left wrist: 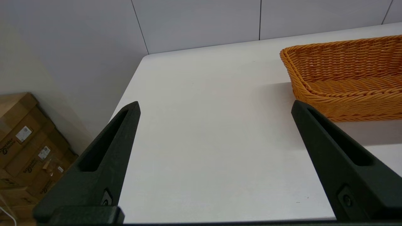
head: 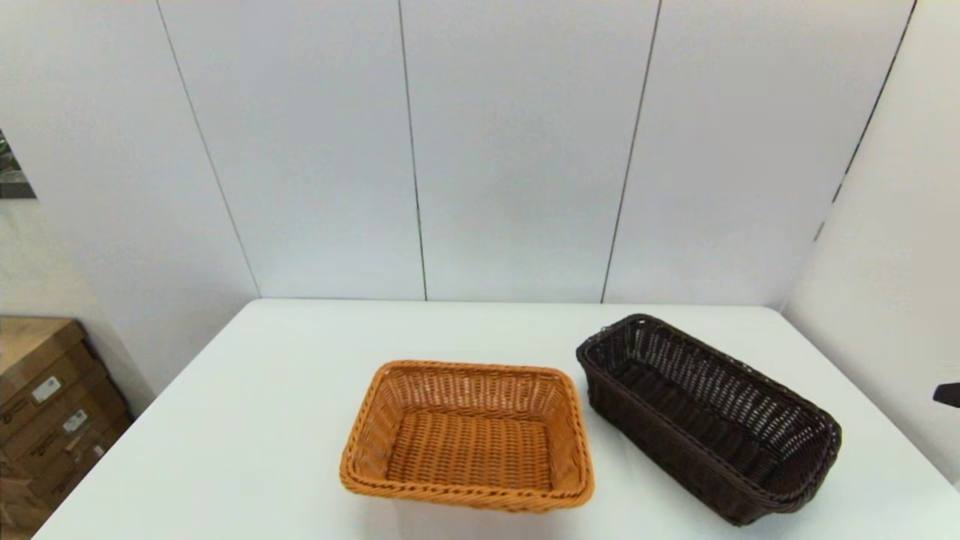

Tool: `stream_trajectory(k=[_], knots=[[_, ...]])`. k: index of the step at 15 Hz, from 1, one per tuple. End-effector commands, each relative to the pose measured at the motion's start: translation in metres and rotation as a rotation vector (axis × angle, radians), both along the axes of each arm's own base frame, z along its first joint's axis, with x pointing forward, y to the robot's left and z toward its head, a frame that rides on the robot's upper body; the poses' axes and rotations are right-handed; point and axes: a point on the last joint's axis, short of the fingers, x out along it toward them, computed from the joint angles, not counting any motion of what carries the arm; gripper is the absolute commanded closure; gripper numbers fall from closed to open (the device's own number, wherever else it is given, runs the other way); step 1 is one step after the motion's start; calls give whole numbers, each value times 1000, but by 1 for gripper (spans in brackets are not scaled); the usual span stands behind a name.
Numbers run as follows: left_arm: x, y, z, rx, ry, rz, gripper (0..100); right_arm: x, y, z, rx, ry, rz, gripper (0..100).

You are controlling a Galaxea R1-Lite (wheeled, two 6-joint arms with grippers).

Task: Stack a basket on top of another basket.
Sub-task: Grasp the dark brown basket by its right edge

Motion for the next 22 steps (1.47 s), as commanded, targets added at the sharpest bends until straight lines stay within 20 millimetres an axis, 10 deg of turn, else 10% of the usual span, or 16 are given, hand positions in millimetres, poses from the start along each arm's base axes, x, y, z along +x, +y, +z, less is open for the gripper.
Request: stream_trajectory(k=[1,14,22], knots=[[0,0,0,0,0,-1,0,6,0,-4,42,34,-32,0],[0,0,0,0,0,-1,0,35,25,-11,155,266,2,0],[0,0,0,0,0,1,0,91,48,-52,140,385,-36,0]])
